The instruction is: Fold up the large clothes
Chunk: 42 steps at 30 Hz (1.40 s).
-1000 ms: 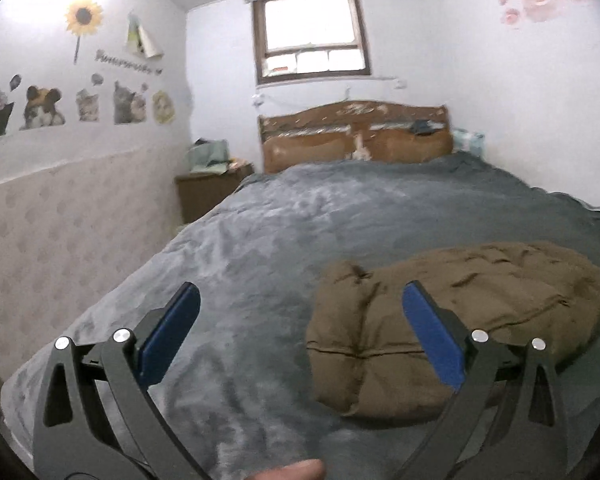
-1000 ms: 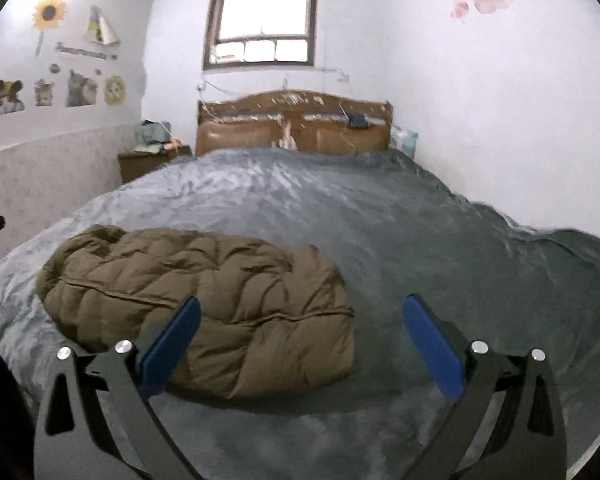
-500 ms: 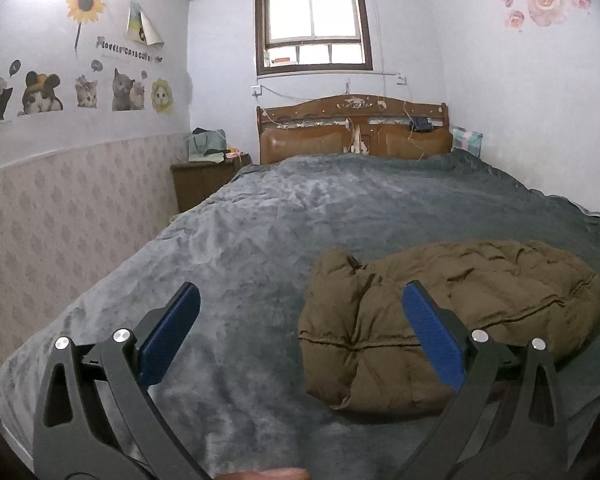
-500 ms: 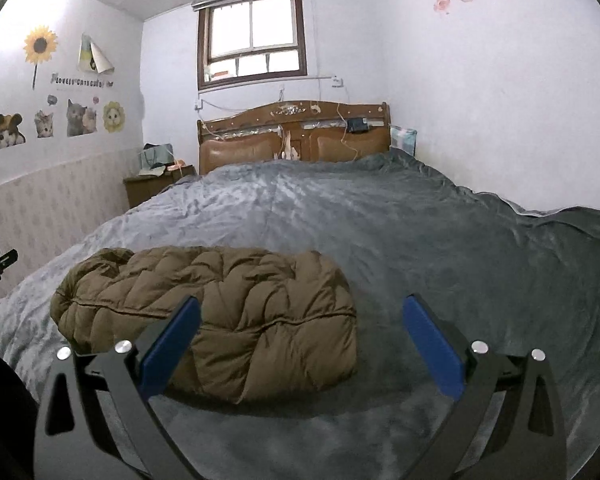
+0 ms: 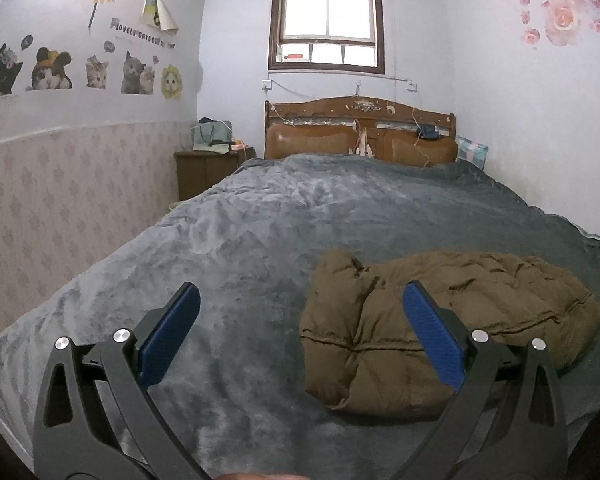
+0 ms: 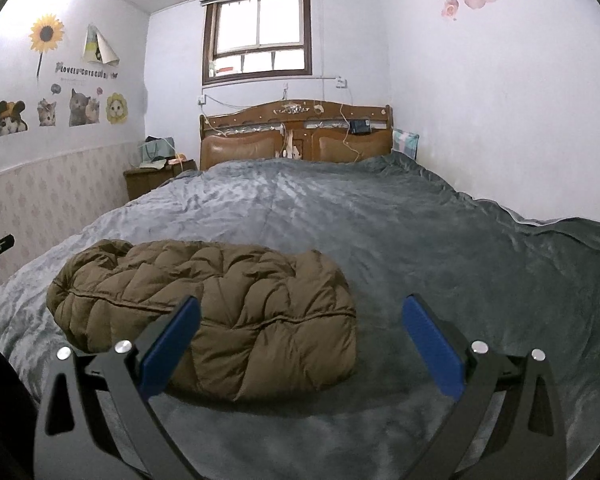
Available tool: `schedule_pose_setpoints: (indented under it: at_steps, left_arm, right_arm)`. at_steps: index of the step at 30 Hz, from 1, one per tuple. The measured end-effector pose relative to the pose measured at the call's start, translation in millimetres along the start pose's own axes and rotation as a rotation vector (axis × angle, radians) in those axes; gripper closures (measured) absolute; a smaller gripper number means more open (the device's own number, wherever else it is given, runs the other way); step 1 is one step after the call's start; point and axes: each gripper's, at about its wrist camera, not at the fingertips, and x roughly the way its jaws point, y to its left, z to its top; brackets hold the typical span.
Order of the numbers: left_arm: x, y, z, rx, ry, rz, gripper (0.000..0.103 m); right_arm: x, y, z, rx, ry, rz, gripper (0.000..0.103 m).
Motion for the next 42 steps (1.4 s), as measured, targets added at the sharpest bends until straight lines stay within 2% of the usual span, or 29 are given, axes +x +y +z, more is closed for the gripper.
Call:
schedule_pose_setpoints:
  at_steps: [15,42]
  left_arm:
    - [2.3,-10.4,-1.3,0.047,0.008,-0.002,0.003]
    - [7.2,-3.7,-2.1,0.022,0.024,-0.016,0.003]
  right_arm:
    - [3.2,-3.5,0.4,-0.012,0.007,0.000,0.002]
    - [1.9,13.2,-1.5,-0.012,0.023,-0.009,0.002]
